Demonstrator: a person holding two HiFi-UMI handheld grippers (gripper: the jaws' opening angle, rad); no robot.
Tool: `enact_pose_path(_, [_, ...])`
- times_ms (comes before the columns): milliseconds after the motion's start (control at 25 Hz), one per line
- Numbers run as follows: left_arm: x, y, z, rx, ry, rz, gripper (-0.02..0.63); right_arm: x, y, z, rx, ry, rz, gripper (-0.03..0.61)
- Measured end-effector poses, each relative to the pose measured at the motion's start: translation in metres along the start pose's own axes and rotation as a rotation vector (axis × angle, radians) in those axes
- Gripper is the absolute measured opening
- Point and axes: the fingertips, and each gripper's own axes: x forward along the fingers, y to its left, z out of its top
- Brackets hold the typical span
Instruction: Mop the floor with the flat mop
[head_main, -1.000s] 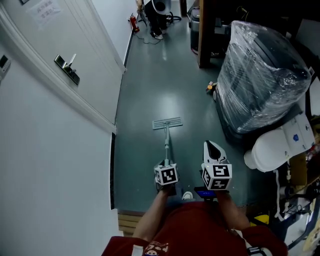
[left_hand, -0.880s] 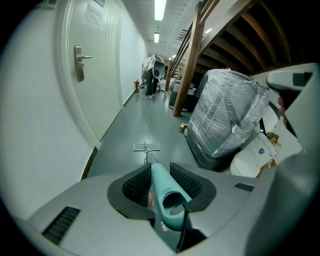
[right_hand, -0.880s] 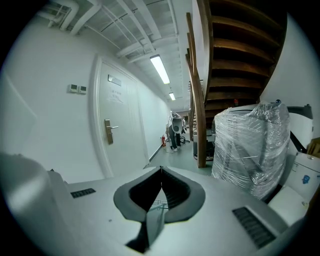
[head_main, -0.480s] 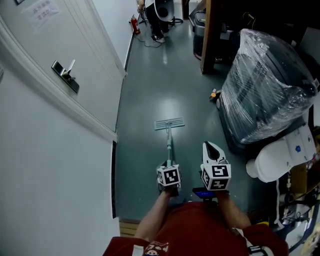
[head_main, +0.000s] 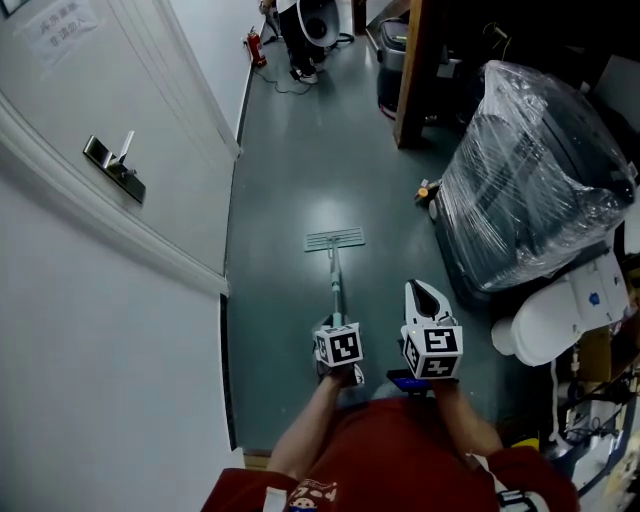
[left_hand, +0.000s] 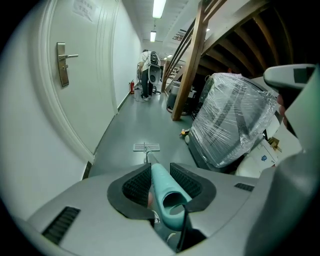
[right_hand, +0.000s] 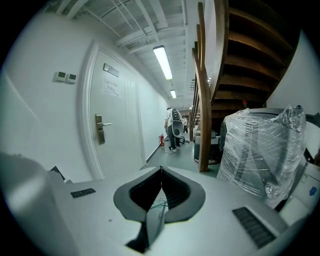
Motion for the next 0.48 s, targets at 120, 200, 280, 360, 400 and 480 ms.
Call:
enact_pose_path(120, [0.012, 0.007, 0.015, -0.001, 0.003, -0.004, 0.13, 0.016, -0.004, 0.005, 0.006, -0.003, -0.014, 0.018])
enact_pose_path(200, [0.019, 0.01, 0.023, 0.005, 0.009, -0.005, 0.13, 0.026, -0.005, 0.009, 0.011, -0.004, -0.018, 0.018])
enact_pose_path(280, [0.026, 0.011, 0.035, 0.012, 0.008, -0.007, 0.13, 0.039, -0.008, 0.015, 0.02, -0.007, -0.021, 0.018])
enact_pose_path(360, [0.036, 0.01, 0.048, 0.025, 0.007, -0.004, 0.13, 0.053, -0.011, 0.02, 0.029, -0.011, -0.023, 0.018])
enact_pose_path(400, [0.042, 0.01, 0.055, 0.03, 0.007, -0.002, 0.13, 0.062, -0.013, 0.023, 0.03, -0.012, -0.023, 0.018])
enact_pose_path(480, [0.054, 0.01, 0.068, 0.037, 0.008, 0.001, 0.13, 0.079, -0.019, 0.028, 0.03, -0.011, -0.02, 0.018])
